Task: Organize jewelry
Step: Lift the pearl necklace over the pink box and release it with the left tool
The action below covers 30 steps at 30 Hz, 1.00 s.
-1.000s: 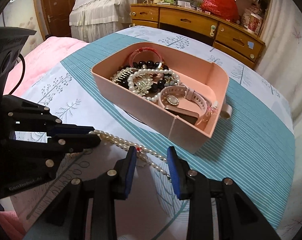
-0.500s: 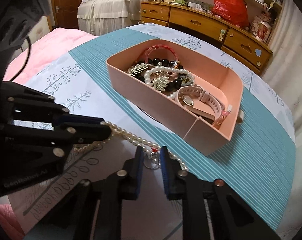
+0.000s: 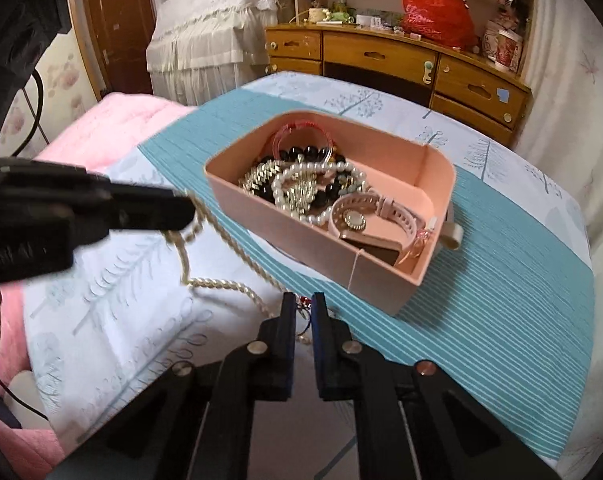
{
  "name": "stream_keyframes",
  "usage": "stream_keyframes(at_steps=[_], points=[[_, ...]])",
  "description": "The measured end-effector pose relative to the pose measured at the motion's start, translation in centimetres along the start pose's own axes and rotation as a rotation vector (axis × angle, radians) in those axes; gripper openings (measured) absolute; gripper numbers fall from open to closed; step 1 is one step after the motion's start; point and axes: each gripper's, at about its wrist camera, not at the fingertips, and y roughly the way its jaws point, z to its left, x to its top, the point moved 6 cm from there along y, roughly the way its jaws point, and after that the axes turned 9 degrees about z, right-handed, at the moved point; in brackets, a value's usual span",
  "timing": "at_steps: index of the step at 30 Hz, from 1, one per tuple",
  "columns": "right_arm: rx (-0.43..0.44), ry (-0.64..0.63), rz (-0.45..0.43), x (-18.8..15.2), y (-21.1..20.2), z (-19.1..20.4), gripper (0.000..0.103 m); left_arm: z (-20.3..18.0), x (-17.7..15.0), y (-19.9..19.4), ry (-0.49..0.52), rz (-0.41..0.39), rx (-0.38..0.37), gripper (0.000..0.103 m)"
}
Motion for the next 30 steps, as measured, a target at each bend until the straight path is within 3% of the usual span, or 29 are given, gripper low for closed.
stream_keyframes(at_steps=[5, 14, 19, 22, 25, 27, 28, 30], points=[[0.060, 0.071, -0.067, 1.1, -2.6, -0.8, 0.007, -1.5, 2.7, -3.4, 0.028, -0.045, -0.030, 0.003], [0.046, 0.098, -0.212, 4.5, -7.6, -2.2, 0.007, -3.8, 7.6, -10.1, 0.081, -0.192, -0.068, 0.003], [0.020, 0.142, -0.276, 5.5, -8.4, -3.5, 0.008, -3.8, 9.8, -10.5, 0.083, -0.233, -0.061, 0.003], [0.005, 0.174, -0.266, 5.4, -7.2, -4.2, 0.008, -3.4, 10.3, -8.2, 0.068, -0.205, -0.035, 0.003], [-0.014, 0.210, -0.227, 5.0, -5.1, -5.2, 0.008, -2.7, 9.7, -4.5, 0.041, -0.117, 0.003, 0.005], [-0.009, 0.237, -0.162, 4.8, -3.5, -5.8, 0.012, -1.8, 9.3, -1.8, -0.004, 0.003, 0.071, 0.028], [-0.009, 0.251, -0.105, 4.7, -2.6, -6.0, 0.021, -1.3, 9.0, -0.8, -0.036, 0.068, 0.098, 0.043], [-0.013, 0.275, -0.036, 4.3, -2.0, -6.3, 0.026, -0.7, 8.6, -0.3, -0.072, 0.116, 0.111, 0.047]])
